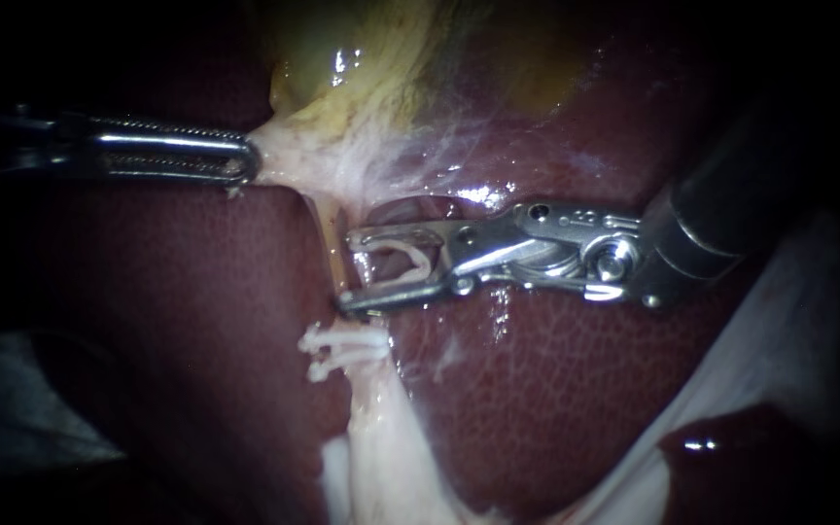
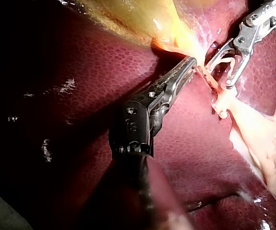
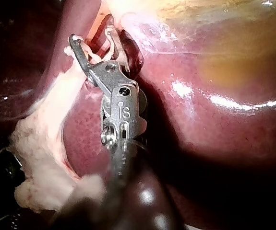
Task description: Clipping third clip left tube
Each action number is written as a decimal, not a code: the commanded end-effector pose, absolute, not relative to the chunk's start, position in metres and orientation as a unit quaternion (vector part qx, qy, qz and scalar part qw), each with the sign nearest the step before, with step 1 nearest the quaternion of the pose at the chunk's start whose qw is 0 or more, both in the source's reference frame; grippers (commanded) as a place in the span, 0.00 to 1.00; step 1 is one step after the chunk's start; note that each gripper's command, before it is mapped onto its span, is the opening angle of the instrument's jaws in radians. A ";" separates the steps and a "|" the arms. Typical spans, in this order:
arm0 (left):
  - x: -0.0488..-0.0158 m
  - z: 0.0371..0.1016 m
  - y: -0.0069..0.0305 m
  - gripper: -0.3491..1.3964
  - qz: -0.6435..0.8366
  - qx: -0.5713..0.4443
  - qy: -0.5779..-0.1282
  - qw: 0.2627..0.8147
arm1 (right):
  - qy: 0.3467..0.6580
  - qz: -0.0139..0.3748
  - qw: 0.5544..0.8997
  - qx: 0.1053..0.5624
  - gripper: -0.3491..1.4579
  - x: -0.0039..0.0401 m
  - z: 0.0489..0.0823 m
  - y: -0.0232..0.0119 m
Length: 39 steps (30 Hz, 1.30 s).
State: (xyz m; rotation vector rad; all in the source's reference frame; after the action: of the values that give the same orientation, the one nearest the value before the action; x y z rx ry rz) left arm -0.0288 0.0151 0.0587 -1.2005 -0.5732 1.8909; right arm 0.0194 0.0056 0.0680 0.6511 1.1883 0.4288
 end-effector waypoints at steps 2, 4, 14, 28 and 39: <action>-0.0288 0.0587 0.0151 0.00 0.749 -0.475 -0.227 0.403 | 0.546 0.194 0.757 0.303 0.46 0.0196 0.0679 0.0056; -0.0288 0.0587 0.0151 0.00 0.749 -0.475 -0.227 0.403 | 0.547 0.193 0.756 0.304 0.46 0.0200 0.0680 0.0056; -0.0289 0.0587 0.0151 0.00 0.749 -0.475 -0.227 0.403 | 0.561 0.188 0.741 0.319 0.46 0.0219 0.0686 0.0049; -0.0290 0.0587 0.0151 0.00 0.749 -0.475 -0.226 0.403 | 0.590 0.191 0.705 0.344 0.46 0.0239 0.0684 0.0051; -0.0291 0.0588 0.0151 0.00 0.749 -0.475 -0.226 0.404 | 0.603 0.188 0.690 0.355 0.46 0.0245 0.0669 0.0047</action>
State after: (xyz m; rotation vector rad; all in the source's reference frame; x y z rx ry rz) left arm -0.0291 0.0151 0.0588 -1.1996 -0.5709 1.8902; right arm 0.0245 0.0046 0.0666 0.7957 1.3502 0.4201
